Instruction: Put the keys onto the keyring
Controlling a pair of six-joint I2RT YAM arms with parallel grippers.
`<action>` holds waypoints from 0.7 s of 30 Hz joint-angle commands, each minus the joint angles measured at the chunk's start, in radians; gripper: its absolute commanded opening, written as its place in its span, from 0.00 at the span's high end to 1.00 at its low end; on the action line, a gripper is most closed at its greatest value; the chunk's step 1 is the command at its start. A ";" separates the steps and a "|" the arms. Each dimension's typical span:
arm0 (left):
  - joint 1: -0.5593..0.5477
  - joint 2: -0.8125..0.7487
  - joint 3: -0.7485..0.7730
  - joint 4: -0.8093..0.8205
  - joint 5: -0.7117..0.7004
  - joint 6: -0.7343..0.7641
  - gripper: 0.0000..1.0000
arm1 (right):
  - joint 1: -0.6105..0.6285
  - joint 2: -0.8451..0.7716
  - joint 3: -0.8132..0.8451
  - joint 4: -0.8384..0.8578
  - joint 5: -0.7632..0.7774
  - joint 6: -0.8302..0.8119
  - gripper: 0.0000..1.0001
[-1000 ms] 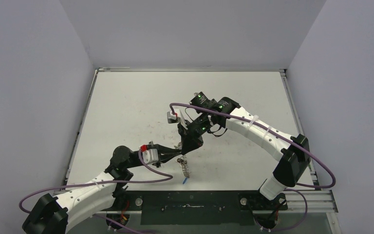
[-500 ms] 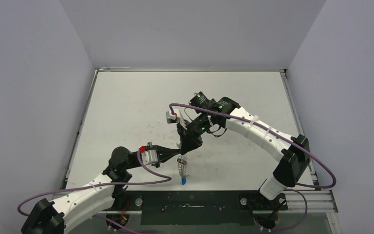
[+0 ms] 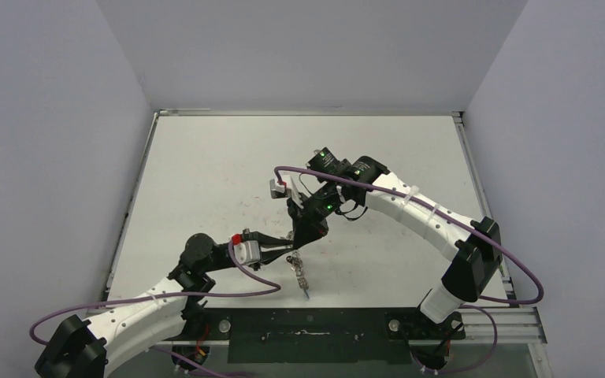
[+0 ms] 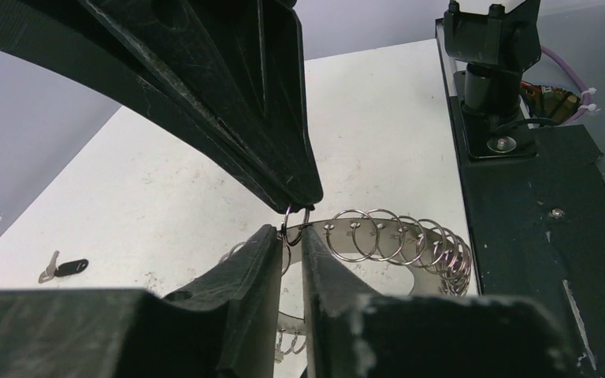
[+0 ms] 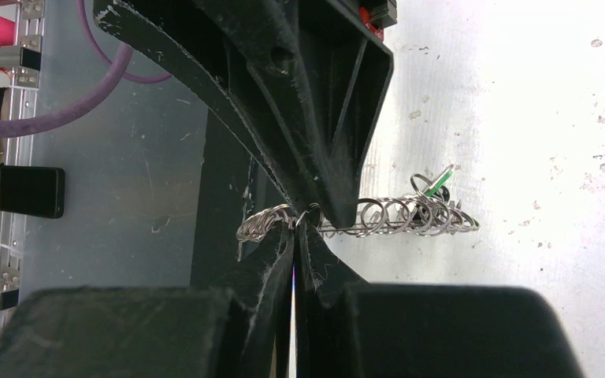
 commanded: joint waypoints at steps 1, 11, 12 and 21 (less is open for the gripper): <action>-0.008 0.006 0.046 0.045 0.012 0.008 0.91 | 0.005 -0.014 0.048 0.029 -0.026 -0.011 1.00; -0.009 -0.068 -0.001 0.076 -0.070 -0.035 1.00 | -0.003 -0.026 0.028 0.116 0.026 0.070 0.88; -0.010 -0.077 -0.005 0.077 -0.079 -0.041 1.00 | -0.008 -0.035 0.018 0.144 0.034 0.091 0.80; -0.011 -0.139 -0.044 0.066 -0.131 -0.055 1.00 | -0.125 -0.235 -0.187 0.546 0.119 0.363 0.12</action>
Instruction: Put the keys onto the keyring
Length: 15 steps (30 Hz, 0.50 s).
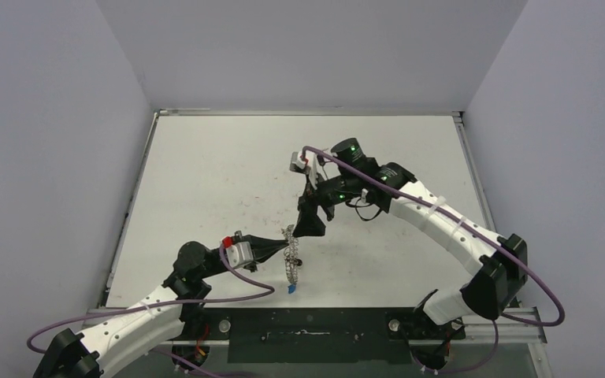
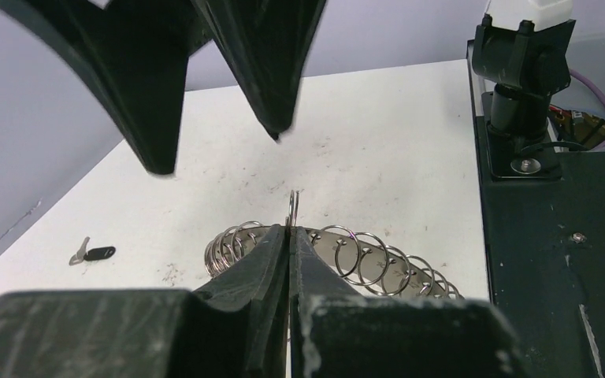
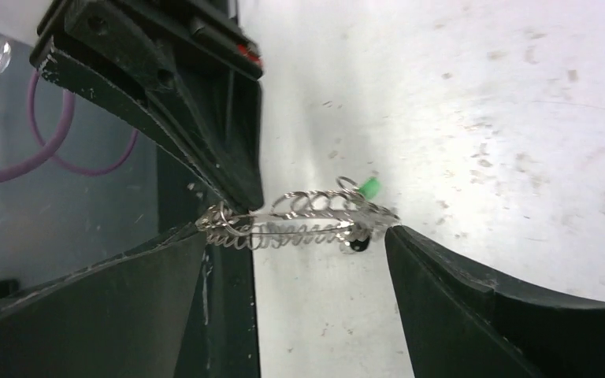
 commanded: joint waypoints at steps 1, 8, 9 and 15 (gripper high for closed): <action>-0.007 -0.045 -0.008 0.070 -0.049 -0.017 1.00 | -0.061 -0.144 -0.072 0.268 0.058 0.147 0.10; -0.007 -0.118 -0.021 0.034 -0.129 -0.079 1.00 | -0.117 -0.244 -0.193 0.393 0.137 0.229 0.02; -0.008 -0.130 -0.020 0.023 -0.162 -0.126 1.00 | -0.123 -0.251 -0.212 0.411 0.138 0.240 0.02; -0.007 -0.194 -0.004 -0.074 -0.338 -0.368 1.00 | -0.142 -0.267 -0.274 0.436 0.126 0.274 0.01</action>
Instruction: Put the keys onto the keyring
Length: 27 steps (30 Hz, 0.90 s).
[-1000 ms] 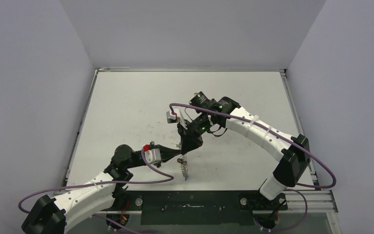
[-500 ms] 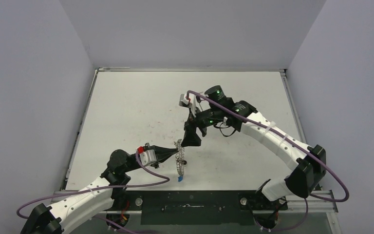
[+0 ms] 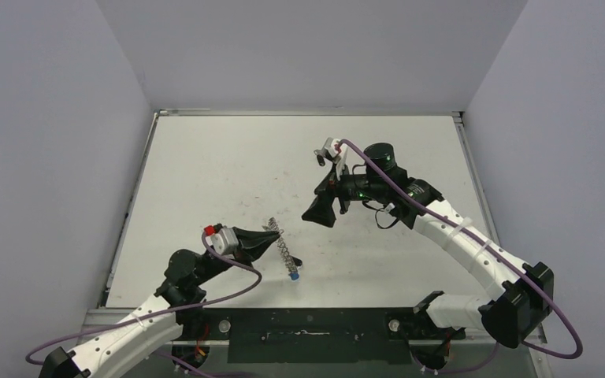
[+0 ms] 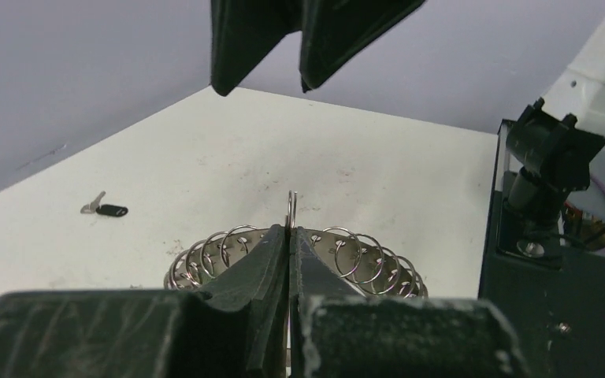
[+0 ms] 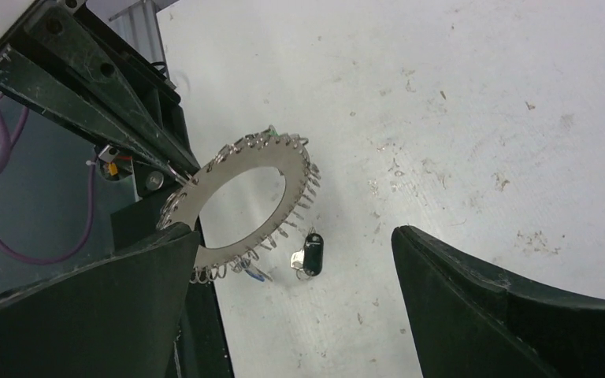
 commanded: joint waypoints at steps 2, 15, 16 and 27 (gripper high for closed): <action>-0.005 -0.050 0.025 -0.032 -0.171 -0.231 1.00 | -0.012 -0.023 -0.045 0.093 0.008 0.065 0.00; -0.005 -0.165 0.027 -0.163 -0.055 0.096 1.00 | -0.004 -0.004 -0.206 0.150 0.025 0.086 0.00; -0.006 -0.177 0.018 -0.151 -0.045 0.127 1.00 | -0.002 -0.005 -0.211 0.151 0.031 0.085 0.00; -0.006 -0.223 -0.040 -0.065 0.184 0.522 1.00 | 0.000 -0.031 -0.220 0.149 0.039 0.027 0.00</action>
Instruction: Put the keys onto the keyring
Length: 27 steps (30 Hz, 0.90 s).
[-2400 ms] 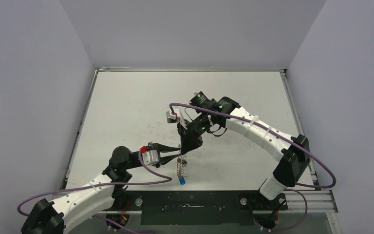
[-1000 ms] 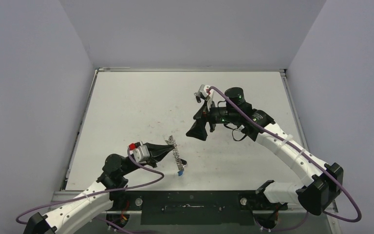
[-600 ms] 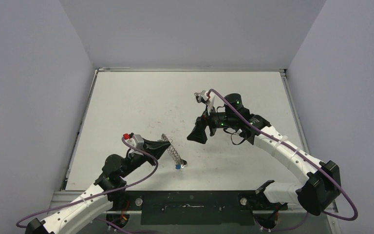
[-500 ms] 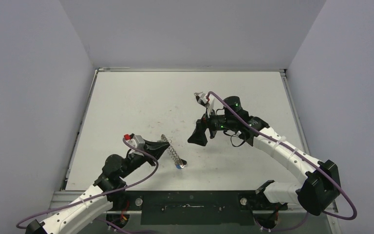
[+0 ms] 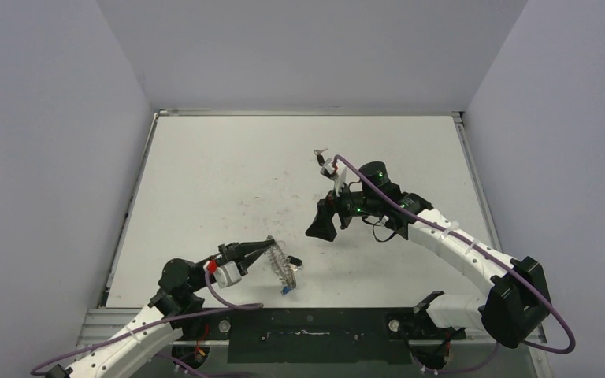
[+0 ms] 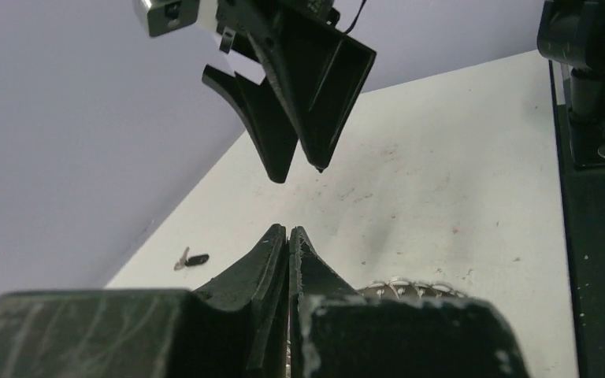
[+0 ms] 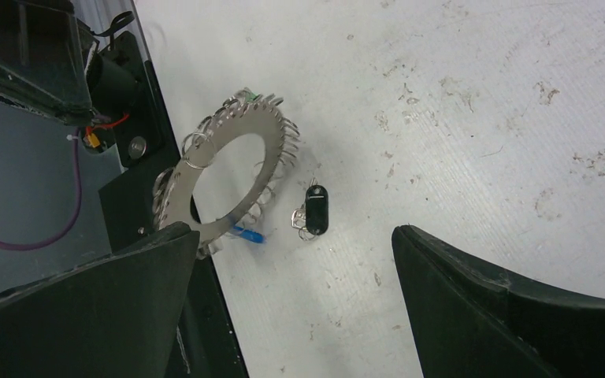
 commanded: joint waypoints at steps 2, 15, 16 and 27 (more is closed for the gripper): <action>-0.006 -0.006 0.005 0.075 0.148 0.264 1.00 | 0.005 -0.039 -0.003 0.055 0.018 -0.047 0.00; -0.006 -0.004 -0.013 0.083 -0.047 0.048 0.89 | 0.002 0.015 0.000 0.011 0.125 0.014 0.00; -0.005 0.000 -0.021 0.088 -0.092 -0.023 0.84 | 0.002 0.022 -0.003 0.007 0.139 0.022 0.00; -0.006 0.130 0.038 -0.250 -0.546 -0.830 0.63 | -0.013 -0.015 -0.195 0.035 0.303 0.271 0.00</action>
